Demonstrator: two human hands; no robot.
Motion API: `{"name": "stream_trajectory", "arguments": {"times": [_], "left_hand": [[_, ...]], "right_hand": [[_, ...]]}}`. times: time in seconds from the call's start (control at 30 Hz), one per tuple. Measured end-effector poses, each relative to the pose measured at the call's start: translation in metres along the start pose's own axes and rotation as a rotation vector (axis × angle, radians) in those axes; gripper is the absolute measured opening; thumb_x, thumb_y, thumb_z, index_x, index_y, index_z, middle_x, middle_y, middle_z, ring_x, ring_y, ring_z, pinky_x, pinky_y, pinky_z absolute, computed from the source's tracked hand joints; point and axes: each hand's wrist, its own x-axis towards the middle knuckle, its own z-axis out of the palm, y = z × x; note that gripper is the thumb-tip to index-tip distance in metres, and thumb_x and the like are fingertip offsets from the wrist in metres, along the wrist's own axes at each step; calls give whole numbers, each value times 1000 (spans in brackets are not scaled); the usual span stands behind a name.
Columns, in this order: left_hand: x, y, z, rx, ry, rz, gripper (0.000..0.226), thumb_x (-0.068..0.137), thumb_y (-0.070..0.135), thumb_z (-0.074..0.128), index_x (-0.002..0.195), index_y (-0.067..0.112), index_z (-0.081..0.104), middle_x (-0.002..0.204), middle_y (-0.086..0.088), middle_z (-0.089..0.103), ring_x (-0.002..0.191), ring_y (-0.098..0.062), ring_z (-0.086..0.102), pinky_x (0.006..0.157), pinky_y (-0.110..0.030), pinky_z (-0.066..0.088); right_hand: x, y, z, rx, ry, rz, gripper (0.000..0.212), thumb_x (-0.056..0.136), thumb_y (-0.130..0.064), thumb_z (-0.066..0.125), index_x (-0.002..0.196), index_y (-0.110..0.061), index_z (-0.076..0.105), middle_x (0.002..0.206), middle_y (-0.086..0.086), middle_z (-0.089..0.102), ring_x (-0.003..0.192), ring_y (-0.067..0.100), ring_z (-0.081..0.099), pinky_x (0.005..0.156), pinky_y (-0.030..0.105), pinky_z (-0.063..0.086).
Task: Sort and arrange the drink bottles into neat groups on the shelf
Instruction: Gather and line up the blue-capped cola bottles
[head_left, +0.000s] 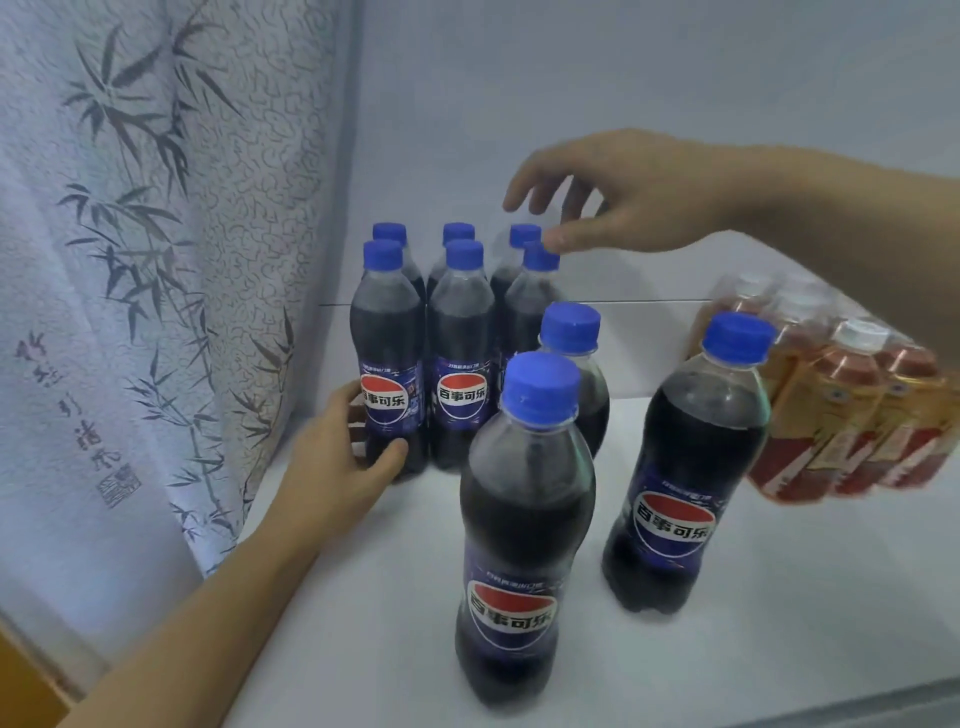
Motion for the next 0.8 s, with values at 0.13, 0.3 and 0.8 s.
{"name": "stream_trajectory", "arguments": {"times": [0.13, 0.3, 0.8], "left_hand": [[3, -2, -3, -4, 115, 4, 39, 91, 37, 61, 128, 26, 53, 112, 6, 67, 100, -9, 65, 75, -26, 51], [3, 2, -2, -17, 124, -33, 13, 103, 24, 54, 116, 20, 55, 105, 4, 66, 92, -2, 60, 71, -19, 43], [-13, 15, -23, -15, -404, 382, 38, 86, 54, 67, 113, 29, 61, 89, 11, 62, 76, -16, 62, 61, -17, 42]], "right_hand": [[-27, -36, -20, 245, -227, -128, 31, 89, -40, 69, 119, -37, 66, 106, -8, 71, 84, 17, 69, 74, 43, 57], [-40, -56, 2, 312, -311, -153, 19, 84, -31, 79, 99, -21, 74, 83, 2, 72, 60, 20, 69, 59, 33, 57], [9, -85, 11, 276, -242, -174, 13, 79, -25, 71, 92, -21, 70, 82, 8, 73, 71, 28, 66, 70, 41, 55]]}}
